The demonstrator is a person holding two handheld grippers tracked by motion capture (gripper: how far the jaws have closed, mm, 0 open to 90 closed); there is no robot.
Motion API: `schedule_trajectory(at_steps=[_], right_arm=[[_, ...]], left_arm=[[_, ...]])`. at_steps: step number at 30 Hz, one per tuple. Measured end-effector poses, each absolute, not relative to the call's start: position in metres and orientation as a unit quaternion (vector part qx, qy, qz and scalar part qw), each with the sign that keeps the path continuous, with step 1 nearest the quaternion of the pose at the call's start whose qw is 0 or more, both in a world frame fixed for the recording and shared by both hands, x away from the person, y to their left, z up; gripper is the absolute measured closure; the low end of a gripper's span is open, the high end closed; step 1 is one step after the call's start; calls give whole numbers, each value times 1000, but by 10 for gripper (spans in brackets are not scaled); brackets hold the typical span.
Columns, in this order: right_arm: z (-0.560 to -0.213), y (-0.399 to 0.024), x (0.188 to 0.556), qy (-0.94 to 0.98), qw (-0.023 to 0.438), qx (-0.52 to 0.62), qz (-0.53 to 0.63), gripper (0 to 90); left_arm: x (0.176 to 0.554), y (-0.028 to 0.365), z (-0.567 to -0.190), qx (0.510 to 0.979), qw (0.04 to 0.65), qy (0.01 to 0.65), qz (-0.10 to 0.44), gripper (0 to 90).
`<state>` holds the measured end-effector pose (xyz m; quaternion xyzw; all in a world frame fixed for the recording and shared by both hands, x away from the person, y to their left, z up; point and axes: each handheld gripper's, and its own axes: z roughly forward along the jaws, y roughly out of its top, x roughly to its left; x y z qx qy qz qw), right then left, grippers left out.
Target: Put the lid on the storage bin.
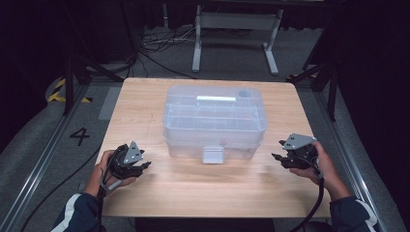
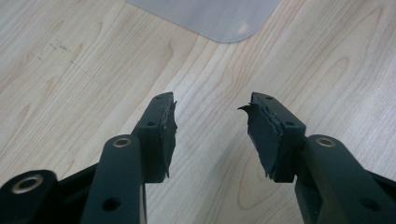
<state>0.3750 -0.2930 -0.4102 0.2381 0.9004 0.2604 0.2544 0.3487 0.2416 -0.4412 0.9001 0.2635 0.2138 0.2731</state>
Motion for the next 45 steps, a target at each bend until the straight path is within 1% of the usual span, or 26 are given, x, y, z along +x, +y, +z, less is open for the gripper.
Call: schedule_trajectory(at_steps=[2,9,15,16,22,28,32,36,40,45], right_arm=[[-412,-295,374,901,254,241,257,438],[-422,-306,366,898,254,248,261,377],[-428,-315,360,893,254,254,272,365],[-430,-316,358,892,253,254,274,358],[-439,-323,354,891,254,265,268,339],[-449,-331,350,886,253,281,268,326],[-457,-338,346,880,251,296,273,306],[-465,-345,344,877,247,306,277,294],[-474,-351,340,872,238,323,281,287],[-480,-363,336,850,218,359,317,275]], left_arm=[[347,243,-443,899,268,268,218,454],[341,251,-447,897,268,278,217,357],[336,257,-451,895,264,285,217,324],[334,258,-451,893,266,288,220,307],[328,267,-454,888,277,296,216,291],[323,275,-460,890,269,300,212,265],[318,282,-465,883,270,316,217,259],[315,288,-468,879,278,326,210,242],[313,295,-474,873,289,339,198,230],[310,302,-479,864,309,352,185,214]])
